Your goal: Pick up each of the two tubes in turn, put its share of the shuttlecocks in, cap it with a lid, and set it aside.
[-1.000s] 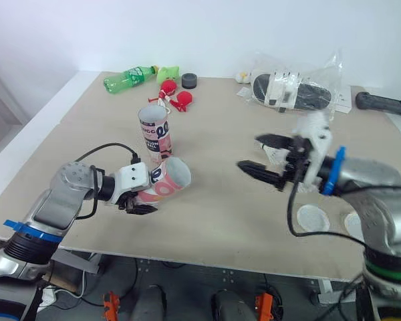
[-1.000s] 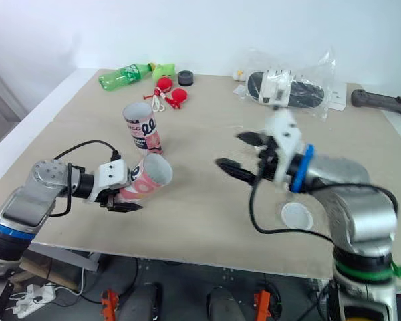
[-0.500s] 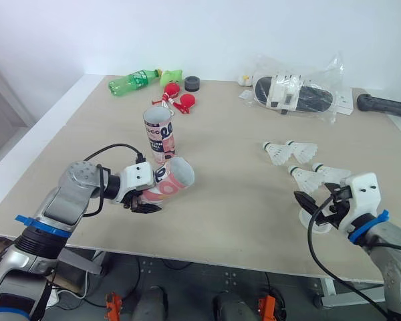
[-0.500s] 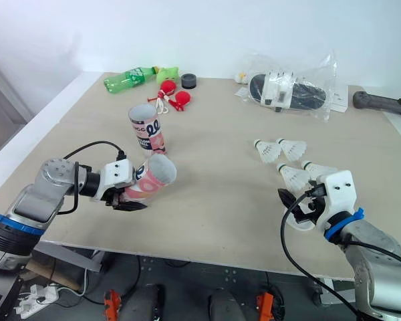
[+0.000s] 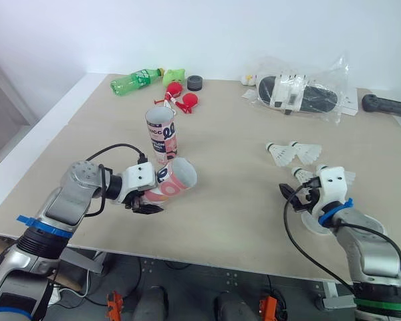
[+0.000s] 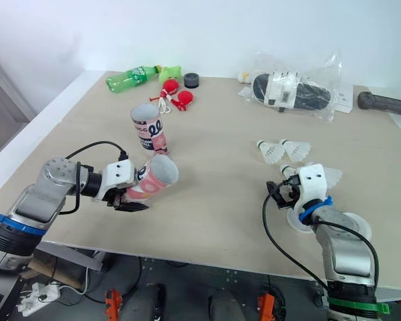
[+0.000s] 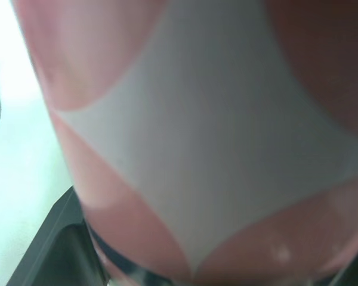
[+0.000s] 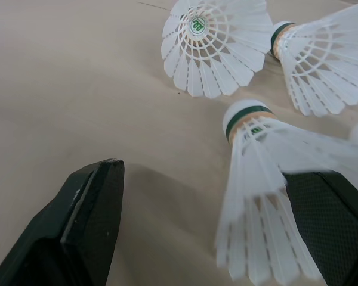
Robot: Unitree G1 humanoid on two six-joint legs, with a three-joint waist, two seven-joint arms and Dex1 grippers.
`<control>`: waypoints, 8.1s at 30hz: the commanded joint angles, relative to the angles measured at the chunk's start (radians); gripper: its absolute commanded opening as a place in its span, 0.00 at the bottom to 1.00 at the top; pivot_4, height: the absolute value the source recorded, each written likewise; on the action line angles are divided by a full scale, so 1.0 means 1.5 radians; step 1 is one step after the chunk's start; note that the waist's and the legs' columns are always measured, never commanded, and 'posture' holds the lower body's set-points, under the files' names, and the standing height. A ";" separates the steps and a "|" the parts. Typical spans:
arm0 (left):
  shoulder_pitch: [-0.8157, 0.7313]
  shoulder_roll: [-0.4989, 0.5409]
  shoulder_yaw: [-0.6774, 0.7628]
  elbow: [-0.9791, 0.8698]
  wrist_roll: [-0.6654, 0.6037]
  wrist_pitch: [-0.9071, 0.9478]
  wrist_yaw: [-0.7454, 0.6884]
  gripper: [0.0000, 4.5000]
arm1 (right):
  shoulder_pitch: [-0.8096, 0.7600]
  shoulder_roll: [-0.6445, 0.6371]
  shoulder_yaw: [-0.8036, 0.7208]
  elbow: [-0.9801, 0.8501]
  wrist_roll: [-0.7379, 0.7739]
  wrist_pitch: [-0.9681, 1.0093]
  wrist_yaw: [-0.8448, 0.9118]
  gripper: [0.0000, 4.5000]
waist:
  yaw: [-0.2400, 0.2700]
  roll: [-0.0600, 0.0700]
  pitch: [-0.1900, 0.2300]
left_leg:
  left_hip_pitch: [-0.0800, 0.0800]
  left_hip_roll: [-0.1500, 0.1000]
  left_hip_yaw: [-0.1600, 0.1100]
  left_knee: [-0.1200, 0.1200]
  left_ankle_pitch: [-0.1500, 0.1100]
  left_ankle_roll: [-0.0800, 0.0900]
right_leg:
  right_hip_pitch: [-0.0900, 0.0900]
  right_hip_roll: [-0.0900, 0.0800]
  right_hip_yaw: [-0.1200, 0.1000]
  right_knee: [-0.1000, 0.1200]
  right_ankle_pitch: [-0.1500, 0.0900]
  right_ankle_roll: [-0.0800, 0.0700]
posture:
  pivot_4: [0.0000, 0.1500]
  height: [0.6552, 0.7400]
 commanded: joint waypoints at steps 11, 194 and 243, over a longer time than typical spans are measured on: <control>0.024 -0.016 -0.045 0.004 0.002 0.006 0.000 0.73 | -0.055 0.007 0.016 0.072 -0.007 -0.066 -0.007 0.22 | 0.000 0.000 0.000 | 0.000 -0.004 0.000 0.000 0.000 0.000 | 0.001 -0.003 0.000 0.000 -0.001 0.002 | 1.00 1.00; 0.016 -0.153 0.051 -0.041 -0.123 -0.009 0.094 0.73 | -0.534 -0.418 0.311 0.016 0.097 -0.054 0.798 0.22 | 0.021 -0.004 0.003 | -0.009 -0.008 -0.005 -0.009 0.005 0.002 | 0.006 -0.020 -0.028 -0.010 -0.006 0.000 | 1.00 1.00; 0.100 -0.428 0.011 0.338 -0.081 -0.434 0.277 0.73 | -0.234 -0.448 0.391 0.268 -0.223 -0.284 0.763 0.01 | -0.002 -0.002 0.001 | 0.007 -0.008 -0.007 -0.009 0.006 0.000 | 0.025 -0.018 -0.029 -0.009 -0.007 0.000 | 1.00 1.00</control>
